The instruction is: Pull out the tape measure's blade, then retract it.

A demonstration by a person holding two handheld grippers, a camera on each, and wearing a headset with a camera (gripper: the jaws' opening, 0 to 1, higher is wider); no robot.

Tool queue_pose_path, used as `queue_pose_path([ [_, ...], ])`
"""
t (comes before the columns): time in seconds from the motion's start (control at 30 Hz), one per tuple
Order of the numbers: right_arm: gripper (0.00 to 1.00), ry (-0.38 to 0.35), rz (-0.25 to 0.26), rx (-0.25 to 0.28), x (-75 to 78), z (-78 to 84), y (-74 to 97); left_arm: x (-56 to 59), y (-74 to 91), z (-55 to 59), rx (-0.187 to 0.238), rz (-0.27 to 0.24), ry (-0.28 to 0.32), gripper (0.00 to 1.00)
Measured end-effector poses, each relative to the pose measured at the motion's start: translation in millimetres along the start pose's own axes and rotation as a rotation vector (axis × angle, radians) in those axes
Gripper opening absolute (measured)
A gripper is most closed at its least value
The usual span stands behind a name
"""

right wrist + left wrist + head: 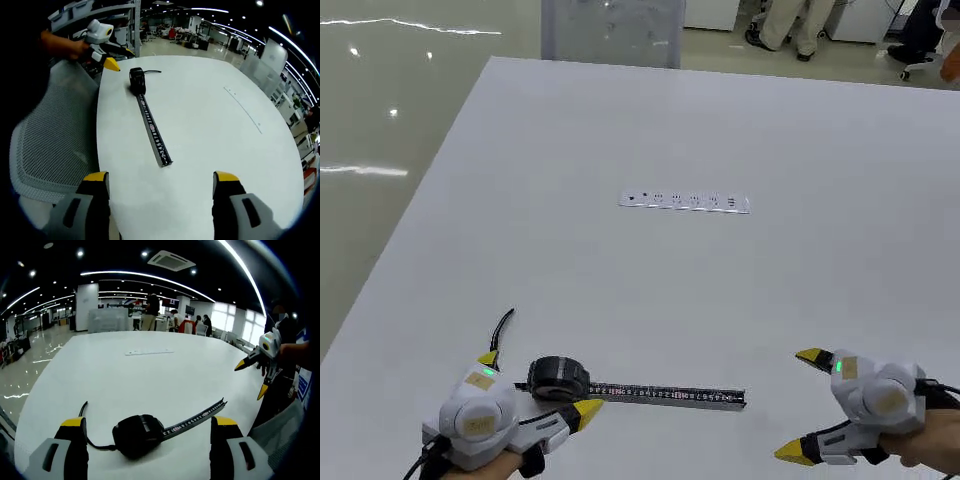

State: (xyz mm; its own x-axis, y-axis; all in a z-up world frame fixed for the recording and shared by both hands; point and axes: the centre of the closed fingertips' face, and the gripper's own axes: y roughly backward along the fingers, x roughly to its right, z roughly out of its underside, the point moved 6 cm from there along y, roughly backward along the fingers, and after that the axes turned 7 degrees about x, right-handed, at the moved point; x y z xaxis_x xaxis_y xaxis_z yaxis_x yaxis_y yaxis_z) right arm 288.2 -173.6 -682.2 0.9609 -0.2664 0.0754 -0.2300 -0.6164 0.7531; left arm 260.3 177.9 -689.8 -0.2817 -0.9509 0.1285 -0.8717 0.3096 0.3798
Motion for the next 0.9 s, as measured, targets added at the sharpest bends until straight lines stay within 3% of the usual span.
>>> queue_pose_path([
  [0.13,0.83,0.028,-0.036,-0.029,8.1,-3.9,-10.9,-1.7,-5.9,5.5,0.016,-0.060,-0.010,1.00],
  [0.37,0.79,0.058,-0.097,-0.081,20.4,-3.5,-37.4,-6.0,-16.2,19.3,0.035,-0.077,0.027,1.00],
  [0.4,0.76,0.062,-0.108,-0.089,20.6,-2.1,-41.9,-5.6,-17.3,22.5,0.030,-0.071,0.015,1.00],
  [0.43,0.73,0.078,-0.135,-0.106,18.6,1.0,-47.6,-7.0,-18.0,25.4,0.018,-0.062,-0.056,1.00],
  [0.5,0.69,0.103,-0.170,-0.158,15.3,9.2,-56.3,-6.8,-18.9,21.2,0.030,-0.063,-0.040,1.00],
  [0.53,0.69,0.105,-0.176,-0.161,14.3,10.6,-59.9,-6.9,-19.0,18.4,0.059,-0.061,-0.033,1.00],
  [0.67,0.60,0.088,-0.199,-0.175,14.3,14.9,-70.1,-13.3,-17.5,19.7,0.049,-0.085,0.004,1.00],
  [0.83,0.49,0.071,-0.197,-0.172,15.1,17.8,-80.0,-12.1,-18.0,20.2,0.049,-0.081,0.002,1.00],
  [0.9,0.47,0.064,-0.198,-0.172,15.3,18.4,-84.1,-11.6,-19.2,21.8,0.047,-0.081,0.031,1.00],
])
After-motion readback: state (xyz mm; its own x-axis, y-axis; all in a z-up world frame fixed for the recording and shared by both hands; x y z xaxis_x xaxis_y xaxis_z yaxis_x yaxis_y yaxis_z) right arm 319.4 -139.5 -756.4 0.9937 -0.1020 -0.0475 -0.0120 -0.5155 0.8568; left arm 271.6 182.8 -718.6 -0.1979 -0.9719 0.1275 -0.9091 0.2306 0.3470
